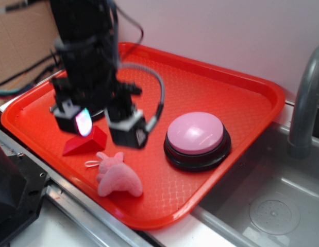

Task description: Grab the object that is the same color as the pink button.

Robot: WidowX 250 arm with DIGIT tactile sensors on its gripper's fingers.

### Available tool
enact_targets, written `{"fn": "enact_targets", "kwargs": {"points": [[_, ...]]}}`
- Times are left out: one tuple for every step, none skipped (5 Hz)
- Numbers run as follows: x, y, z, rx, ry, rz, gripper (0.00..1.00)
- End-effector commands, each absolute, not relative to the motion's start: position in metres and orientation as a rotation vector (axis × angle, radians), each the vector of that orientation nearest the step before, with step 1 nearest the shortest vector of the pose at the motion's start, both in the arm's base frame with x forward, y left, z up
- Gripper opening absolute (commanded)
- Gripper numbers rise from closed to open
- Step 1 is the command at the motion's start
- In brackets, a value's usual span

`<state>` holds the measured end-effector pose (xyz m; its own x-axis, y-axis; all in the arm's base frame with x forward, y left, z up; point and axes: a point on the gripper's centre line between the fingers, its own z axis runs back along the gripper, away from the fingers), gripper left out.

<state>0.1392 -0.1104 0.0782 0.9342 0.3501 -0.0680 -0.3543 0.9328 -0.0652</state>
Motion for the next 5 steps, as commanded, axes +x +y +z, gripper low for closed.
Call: {"fn": "enact_targets", "kwargs": {"points": [[0.145, -0.125, 0.045, -0.03, 0.043, 0.373, 1.0], [0.144, -0.129, 0.032, -0.001, 0.036, 0.375, 1.0], [0.143, -0.129, 0.023, 0.03, 0.039, 0.401, 1.0], [0.139, -0.13, 0.024, 0.035, 0.028, 0.4, 0.0], [0.139, -0.126, 0.029, 0.026, 0.011, 0.405, 0.0]]}}
